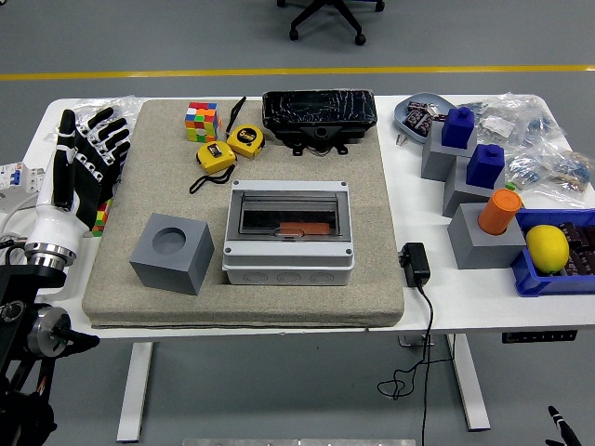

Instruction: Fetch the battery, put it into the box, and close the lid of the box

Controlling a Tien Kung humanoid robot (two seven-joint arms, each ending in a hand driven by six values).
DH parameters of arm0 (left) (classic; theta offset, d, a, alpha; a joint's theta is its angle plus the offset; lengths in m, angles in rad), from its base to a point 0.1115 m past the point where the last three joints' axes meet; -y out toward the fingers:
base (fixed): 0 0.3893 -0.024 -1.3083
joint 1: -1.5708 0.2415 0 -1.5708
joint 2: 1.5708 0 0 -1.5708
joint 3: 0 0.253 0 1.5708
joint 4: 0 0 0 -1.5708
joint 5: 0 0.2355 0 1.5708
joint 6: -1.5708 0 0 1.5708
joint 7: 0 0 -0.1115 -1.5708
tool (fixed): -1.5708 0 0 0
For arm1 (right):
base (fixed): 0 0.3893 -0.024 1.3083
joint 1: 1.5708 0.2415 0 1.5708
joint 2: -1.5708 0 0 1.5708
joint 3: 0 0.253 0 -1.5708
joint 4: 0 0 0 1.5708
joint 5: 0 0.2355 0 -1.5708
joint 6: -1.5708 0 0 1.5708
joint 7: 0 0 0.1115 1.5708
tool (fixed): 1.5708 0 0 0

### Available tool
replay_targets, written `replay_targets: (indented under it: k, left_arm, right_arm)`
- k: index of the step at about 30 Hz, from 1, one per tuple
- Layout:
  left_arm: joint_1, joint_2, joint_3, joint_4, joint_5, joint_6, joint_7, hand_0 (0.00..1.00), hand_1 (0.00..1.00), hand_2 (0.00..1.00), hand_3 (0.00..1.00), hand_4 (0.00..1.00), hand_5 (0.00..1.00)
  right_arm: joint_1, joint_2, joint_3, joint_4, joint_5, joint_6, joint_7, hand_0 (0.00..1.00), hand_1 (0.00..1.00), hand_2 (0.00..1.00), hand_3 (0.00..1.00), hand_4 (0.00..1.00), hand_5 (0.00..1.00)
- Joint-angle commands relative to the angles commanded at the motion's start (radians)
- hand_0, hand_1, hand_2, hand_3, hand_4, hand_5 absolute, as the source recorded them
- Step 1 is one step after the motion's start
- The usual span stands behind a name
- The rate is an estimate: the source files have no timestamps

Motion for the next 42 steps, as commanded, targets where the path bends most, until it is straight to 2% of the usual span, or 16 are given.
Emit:
replay_targets:
  k: [6,7,12,13,18,19,24,25,30,31,34,42]
  left_arm:
    - [0.006,0.005,0.010,-0.001,0.009,0.008,0.000,0.752,0.766,0.746,0.763,0.998,0.998]
    - [0.007,0.006,0.011,0.000,0.009,0.009,0.000,0.744,0.758,0.731,0.767,0.998,0.998]
    - [0.010,0.008,0.020,-0.001,0.009,0.010,0.001,0.744,0.758,0.731,0.767,0.998,0.998]
    - [0.010,0.008,0.022,-0.001,0.010,0.010,0.001,0.742,0.756,0.728,0.761,0.998,0.998]
    - [0.015,0.010,0.033,-0.004,0.011,0.012,0.003,0.742,0.756,0.728,0.761,0.998,0.998]
    - [0.016,0.010,0.034,-0.005,0.011,0.012,0.003,0.740,0.754,0.725,0.757,0.998,0.998]
    - [0.017,0.013,0.040,-0.007,0.013,0.014,0.005,0.740,0.754,0.725,0.757,0.998,0.998]
    - [0.018,0.013,0.041,-0.008,0.013,0.014,0.006,0.738,0.752,0.725,0.756,0.998,0.998]
    - [0.020,0.014,0.045,-0.010,0.015,0.017,0.007,0.738,0.752,0.725,0.756,0.998,0.998]
    - [0.021,0.014,0.046,-0.011,0.015,0.017,0.007,0.738,0.750,0.724,0.754,0.998,0.998]
    - [0.028,0.015,0.048,-0.012,0.015,0.019,0.008,0.738,0.750,0.724,0.754,0.998,0.998]
    - [0.041,0.015,0.054,-0.012,0.018,0.021,0.008,0.737,0.750,0.724,0.752,0.998,0.998]
  right_arm:
    - [-0.022,0.014,0.071,0.000,-0.120,-0.084,0.003,0.893,0.775,0.770,0.800,0.998,0.998]
    - [-0.024,0.016,0.071,0.000,-0.130,-0.092,0.004,0.684,0.555,0.591,0.590,0.956,0.850]
    - [-0.038,0.024,0.032,0.000,-0.094,-0.142,0.035,0.684,0.555,0.591,0.590,0.956,0.850]
    - [-0.040,0.026,0.033,0.000,-0.094,-0.153,0.040,0.365,0.302,0.322,0.280,0.938,0.832]
    - [-0.048,0.036,0.055,0.000,-0.123,-0.194,0.050,0.365,0.302,0.322,0.280,0.938,0.832]
    - [-0.049,0.037,0.056,0.000,-0.123,-0.196,0.050,0.217,0.149,0.195,0.160,0.875,0.777]
    - [-0.047,0.040,0.024,0.000,-0.103,-0.224,0.045,0.217,0.149,0.195,0.160,0.875,0.777]
    - [-0.046,0.042,0.037,0.000,-0.123,-0.240,0.043,0.049,0.030,0.107,0.059,0.741,0.560]
    - [-0.045,0.044,0.072,0.000,-0.191,-0.282,0.028,0.049,0.030,0.107,0.059,0.741,0.560]
    - [-0.045,0.044,0.072,0.000,-0.197,-0.290,0.026,0.002,0.002,0.045,0.002,0.647,0.485]
    - [-0.048,0.044,0.070,0.000,-0.222,-0.310,0.016,0.002,0.002,0.045,0.002,0.647,0.485]
    - [-0.061,0.049,0.099,0.000,-0.297,-0.319,-0.001,0.002,0.002,0.030,0.002,0.632,0.456]
